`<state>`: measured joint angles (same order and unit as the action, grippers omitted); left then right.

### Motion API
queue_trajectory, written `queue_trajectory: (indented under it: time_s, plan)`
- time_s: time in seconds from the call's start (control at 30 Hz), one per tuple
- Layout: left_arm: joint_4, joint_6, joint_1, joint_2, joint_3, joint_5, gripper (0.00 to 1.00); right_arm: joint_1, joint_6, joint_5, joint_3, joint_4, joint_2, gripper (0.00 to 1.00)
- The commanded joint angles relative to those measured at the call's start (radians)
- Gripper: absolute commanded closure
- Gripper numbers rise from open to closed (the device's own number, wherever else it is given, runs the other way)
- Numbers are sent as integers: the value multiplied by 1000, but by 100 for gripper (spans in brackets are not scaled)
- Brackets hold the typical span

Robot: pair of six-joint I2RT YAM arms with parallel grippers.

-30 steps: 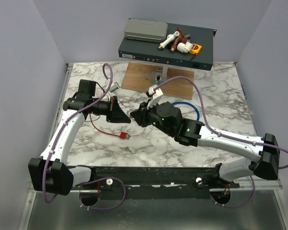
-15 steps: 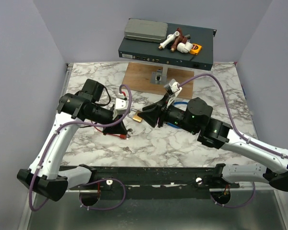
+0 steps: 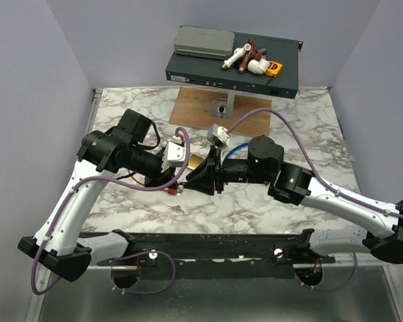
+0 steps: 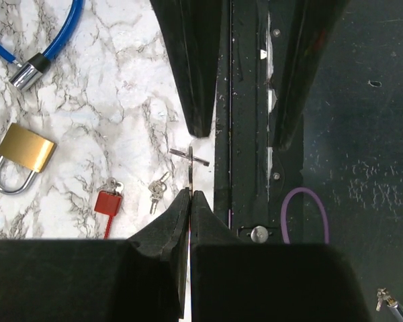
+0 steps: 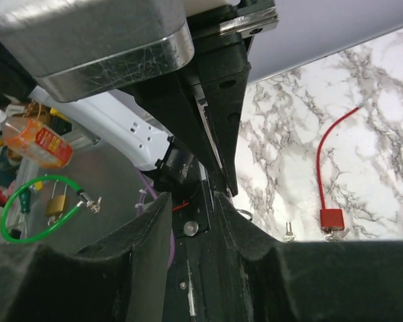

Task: Unlock with the key
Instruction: Pick up the key from the center of the board.

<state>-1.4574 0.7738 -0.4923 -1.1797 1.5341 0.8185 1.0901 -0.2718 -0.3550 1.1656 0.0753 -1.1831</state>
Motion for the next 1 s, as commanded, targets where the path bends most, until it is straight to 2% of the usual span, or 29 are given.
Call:
queue_trajectory:
  time_s: [0.0,0.37,0.7,0.73,0.83,0.97]
  plan:
    - [-13,-23,-24,-10,27,-27,100,-3,14,-91,-7,-2,-32,66]
    - [-19,-46,-61,-21,49,-38,100,-3,55,-39,-30,3,-52,73]
    - [-29,-51,-80,-30,68,-36,100,-3,65,-32,-49,17,-43,86]
    - [-29,-53,-80,-31,69,-38,100,-3,63,-37,-49,19,-42,85]
    - [-27,-53,-82,-29,67,-37,100,-3,62,-37,-50,26,-40,76]
    - [-31,-51,-84,-26,66,-34,100,-3,54,3,-63,7,-22,72]
